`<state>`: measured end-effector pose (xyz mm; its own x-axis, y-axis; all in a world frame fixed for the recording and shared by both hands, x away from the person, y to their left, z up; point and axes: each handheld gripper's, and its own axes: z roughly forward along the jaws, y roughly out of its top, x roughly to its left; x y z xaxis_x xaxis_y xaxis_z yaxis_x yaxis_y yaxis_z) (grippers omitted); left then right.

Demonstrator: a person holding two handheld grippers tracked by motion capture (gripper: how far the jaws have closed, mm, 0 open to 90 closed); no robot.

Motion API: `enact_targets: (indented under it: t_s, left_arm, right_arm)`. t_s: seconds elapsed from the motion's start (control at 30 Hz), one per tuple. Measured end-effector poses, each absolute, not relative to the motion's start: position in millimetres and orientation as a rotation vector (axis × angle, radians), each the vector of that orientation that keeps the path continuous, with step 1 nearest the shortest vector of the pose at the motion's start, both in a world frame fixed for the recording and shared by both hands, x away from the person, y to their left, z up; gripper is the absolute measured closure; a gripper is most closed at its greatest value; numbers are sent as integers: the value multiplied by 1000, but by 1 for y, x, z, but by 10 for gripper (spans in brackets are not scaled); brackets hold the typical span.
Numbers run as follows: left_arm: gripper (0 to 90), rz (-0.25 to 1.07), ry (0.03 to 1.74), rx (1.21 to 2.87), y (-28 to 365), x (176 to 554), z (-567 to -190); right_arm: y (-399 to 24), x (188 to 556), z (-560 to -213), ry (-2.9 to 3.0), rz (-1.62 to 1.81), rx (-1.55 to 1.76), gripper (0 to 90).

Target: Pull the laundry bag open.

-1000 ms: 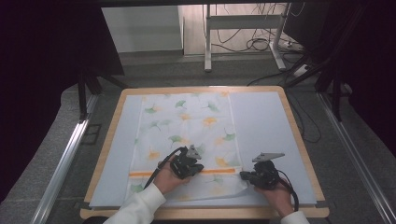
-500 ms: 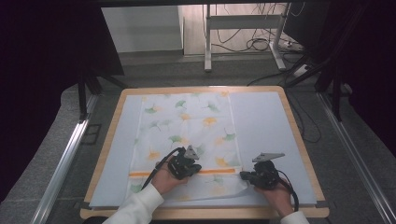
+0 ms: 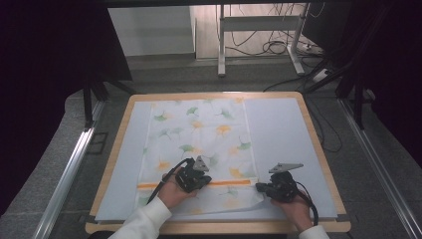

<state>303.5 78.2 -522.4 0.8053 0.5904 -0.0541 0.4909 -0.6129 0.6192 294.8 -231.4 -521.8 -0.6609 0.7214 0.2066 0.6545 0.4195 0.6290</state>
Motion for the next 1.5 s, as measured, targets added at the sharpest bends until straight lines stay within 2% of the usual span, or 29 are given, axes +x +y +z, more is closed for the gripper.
enact_targets:
  t_s: [0.33, 0.47, 0.87, 1.5]
  left_arm:
    - [900, 187, 807, 2342, 84, 303, -523]
    - [900, 234, 814, 2362, 87, 302, -523]
    - [900, 210, 843, 2353, 103, 301, -523]
    - [900, 248, 882, 2364, 129, 295, -524]
  right_arm:
    - [-232, 295, -522, 2565, 1069, 1244, 894]
    - [-231, 295, -522, 2566, 1069, 1241, 894]
    - [-231, 294, -522, 2559, 1068, 1244, 894]
    - [-231, 294, -522, 2557, 1062, 1245, 894]
